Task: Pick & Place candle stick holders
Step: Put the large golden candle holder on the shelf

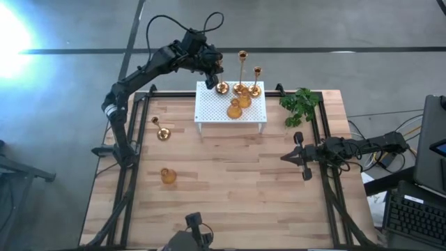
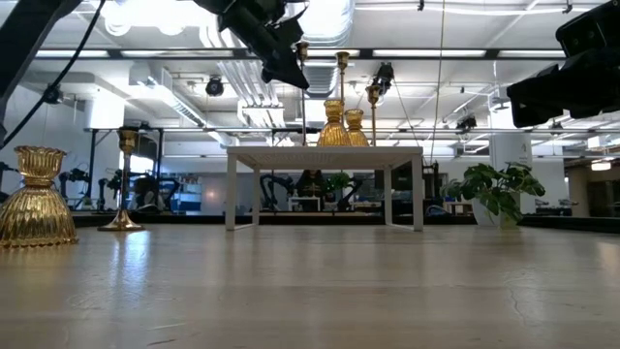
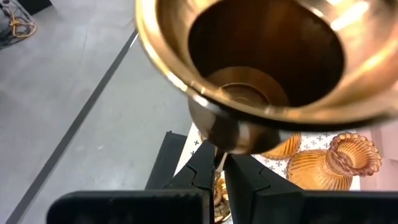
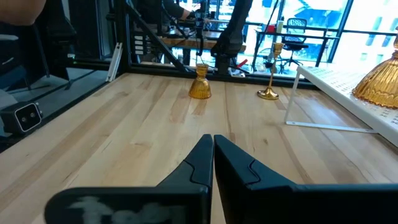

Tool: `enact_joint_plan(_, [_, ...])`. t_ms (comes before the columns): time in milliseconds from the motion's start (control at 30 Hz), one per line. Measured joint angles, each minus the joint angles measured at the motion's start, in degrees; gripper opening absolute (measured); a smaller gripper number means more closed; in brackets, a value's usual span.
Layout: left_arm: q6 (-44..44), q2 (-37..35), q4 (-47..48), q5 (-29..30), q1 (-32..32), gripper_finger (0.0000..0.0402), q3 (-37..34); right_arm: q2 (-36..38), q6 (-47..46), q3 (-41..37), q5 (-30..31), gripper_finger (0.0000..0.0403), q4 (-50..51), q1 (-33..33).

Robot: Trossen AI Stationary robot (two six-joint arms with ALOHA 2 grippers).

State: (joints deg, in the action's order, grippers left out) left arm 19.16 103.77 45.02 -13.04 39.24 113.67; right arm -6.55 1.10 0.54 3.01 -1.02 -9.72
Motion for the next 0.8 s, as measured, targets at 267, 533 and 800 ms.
enact_joint_plan(267, [0.14,0.00,-0.88,-0.69,0.17,0.0020,-0.02,0.00,0.00,0.00,0.01,0.0008,0.00,0.00])
enact_joint_plan(533, [-0.05,0.48,-0.93,-0.91,0.17,0.0020,-0.27,0.00,0.00,0.00,0.00,0.0008,0.00,0.00])
enact_joint_plan(800, [-1.00,2.08,-2.23,-0.68,0.24,0.0020,-0.33,-0.04,0.00,0.00,0.02,0.0008,0.00,0.00])
